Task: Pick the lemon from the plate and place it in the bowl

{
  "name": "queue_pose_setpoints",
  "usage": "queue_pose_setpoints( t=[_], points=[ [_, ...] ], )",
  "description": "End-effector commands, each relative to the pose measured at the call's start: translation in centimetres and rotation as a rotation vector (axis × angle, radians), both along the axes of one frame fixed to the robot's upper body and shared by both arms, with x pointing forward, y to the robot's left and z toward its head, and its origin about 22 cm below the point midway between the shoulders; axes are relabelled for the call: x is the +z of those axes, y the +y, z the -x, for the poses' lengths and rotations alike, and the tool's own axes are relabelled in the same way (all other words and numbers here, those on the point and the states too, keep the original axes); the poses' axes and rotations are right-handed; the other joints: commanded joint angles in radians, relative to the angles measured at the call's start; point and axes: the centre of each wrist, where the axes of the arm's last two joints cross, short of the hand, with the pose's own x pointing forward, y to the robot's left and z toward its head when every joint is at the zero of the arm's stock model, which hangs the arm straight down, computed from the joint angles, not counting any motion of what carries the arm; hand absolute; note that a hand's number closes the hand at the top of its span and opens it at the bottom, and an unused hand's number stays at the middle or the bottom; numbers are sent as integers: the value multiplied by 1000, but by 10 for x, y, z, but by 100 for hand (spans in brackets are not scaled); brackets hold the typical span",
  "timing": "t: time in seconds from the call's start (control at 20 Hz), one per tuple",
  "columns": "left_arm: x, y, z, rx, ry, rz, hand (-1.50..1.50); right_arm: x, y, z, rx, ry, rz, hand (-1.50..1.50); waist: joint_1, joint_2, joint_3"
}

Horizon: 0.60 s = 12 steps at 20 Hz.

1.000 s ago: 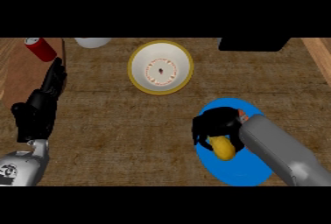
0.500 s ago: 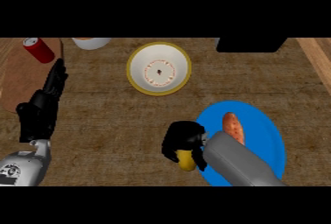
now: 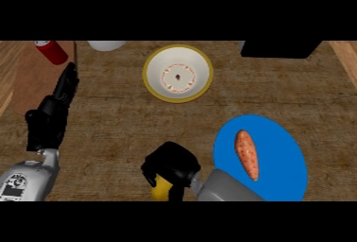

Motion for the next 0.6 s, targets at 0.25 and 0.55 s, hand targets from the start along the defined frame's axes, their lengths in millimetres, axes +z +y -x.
queue_pose_setpoints(
  t=[0.25, 0.55],
  points=[
    [-6, 2, -1, -19, 9, -4, 0, 65, 33, 49, -390, -56, -311, 150, 9, 0, -2],
    [-3, -4, -13, -15, -3, 10, 0, 96, 56, 37, -590, -143, -334, 150, 14, 12, -2]
  ],
)
